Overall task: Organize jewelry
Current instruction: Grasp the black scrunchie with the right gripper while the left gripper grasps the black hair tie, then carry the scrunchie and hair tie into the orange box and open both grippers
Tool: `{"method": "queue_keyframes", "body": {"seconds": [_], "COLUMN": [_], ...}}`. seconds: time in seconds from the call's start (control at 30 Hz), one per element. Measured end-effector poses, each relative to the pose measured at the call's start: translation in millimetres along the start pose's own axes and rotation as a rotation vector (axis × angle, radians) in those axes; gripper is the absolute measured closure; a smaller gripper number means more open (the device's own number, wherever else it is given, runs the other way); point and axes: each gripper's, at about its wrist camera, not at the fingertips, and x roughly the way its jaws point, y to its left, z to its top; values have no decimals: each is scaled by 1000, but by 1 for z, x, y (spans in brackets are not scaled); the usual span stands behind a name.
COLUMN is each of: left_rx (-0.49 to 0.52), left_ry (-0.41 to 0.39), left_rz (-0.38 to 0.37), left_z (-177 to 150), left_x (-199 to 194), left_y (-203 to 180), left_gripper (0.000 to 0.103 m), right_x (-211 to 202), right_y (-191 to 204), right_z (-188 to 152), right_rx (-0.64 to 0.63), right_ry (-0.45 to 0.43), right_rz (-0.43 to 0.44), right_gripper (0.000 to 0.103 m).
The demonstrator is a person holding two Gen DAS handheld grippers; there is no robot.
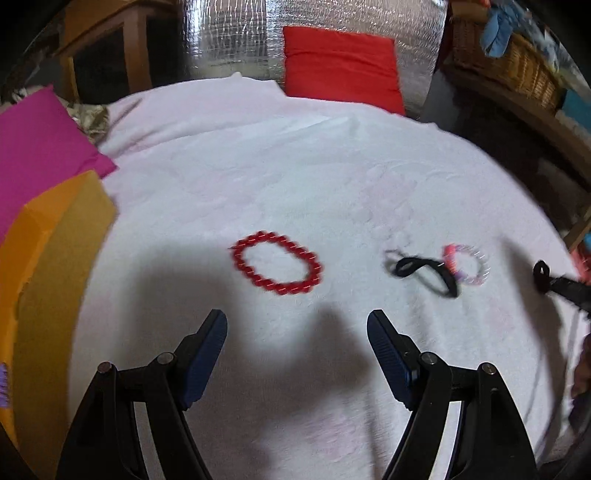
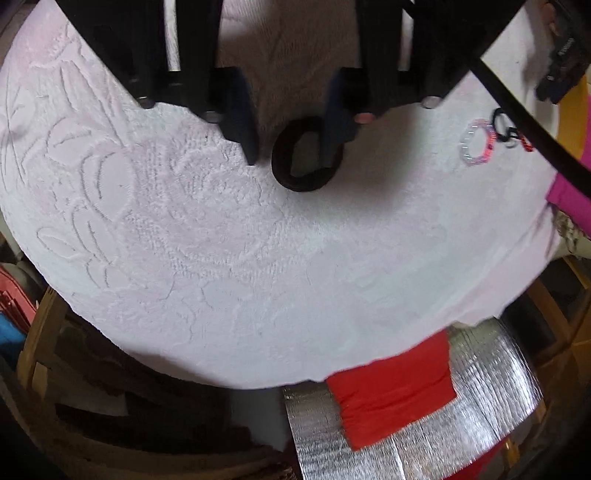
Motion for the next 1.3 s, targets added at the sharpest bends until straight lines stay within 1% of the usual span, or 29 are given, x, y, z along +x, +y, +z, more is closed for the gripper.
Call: {"method": "queue_keyframes", "body": {"seconds": [0.03, 0.1, 0.17, 0.27, 0.33, 0.5, 0.57, 0.6, 0.63, 0.67, 0.8, 0.83, 0.87, 1.0, 1.17, 1.3], "left_rx": [-9, -28, -53, -99, -115, -93, -106, -122, -137, -143, -112, -105, -100, -71, -59, -50], "left_ry": [0, -3, -4, -4, -5, -10, -3, -1, 11, 22, 22, 24, 24, 7, -30, -58], "left_rz": [-46, -121, -203, -340, -381, -372, -347, -348, -348, -347, -312, -308, -303, -276, -252, -229], "left_z": [1, 4, 6, 13, 17, 23, 25, 25, 25, 27, 25, 24, 23, 20, 16, 13], "left_x": [1, 4, 7, 14, 17, 24, 30, 33, 38, 42, 48, 48, 48, 40, 18, 2], "left_y": [-2, -7, -13, -25, -35, -60, -62, -61, -61, -61, -62, -61, -61, -57, -47, -41], "left_gripper": [24, 24, 24, 24, 24, 24, 25, 27, 38, 52, 78, 93, 95, 98, 98, 98], "right_x": [2, 3, 1, -4, -10, -15, -12, -12, -12, -13, -15, -15, -15, -19, -29, -38], "right_y": [1, 6, 12, 15, 16, 20, 20, 21, 24, 25, 29, 29, 30, 31, 35, 44], "right_z": [-1, -1, -1, -1, 0, -1, 0, 0, 0, -1, -3, -4, -4, -2, -5, -9], "right_rx": [0, -25, -47, -40, -26, -15, -12, -10, -10, -14, -24, -23, -22, -18, -17, -25], "right_ry": [2, -19, -32, -42, -56, -57, -50, -49, -49, -52, -59, -59, -60, -75, -96, -111], "right_rz": [-11, -34, -39, -14, 16, 51, 63, 68, 71, 74, 77, 78, 79, 86, 112, 154], "right_gripper": [88, 93, 93, 93, 93, 93, 93, 93, 93, 93, 93, 93, 93, 93, 93, 93]}}
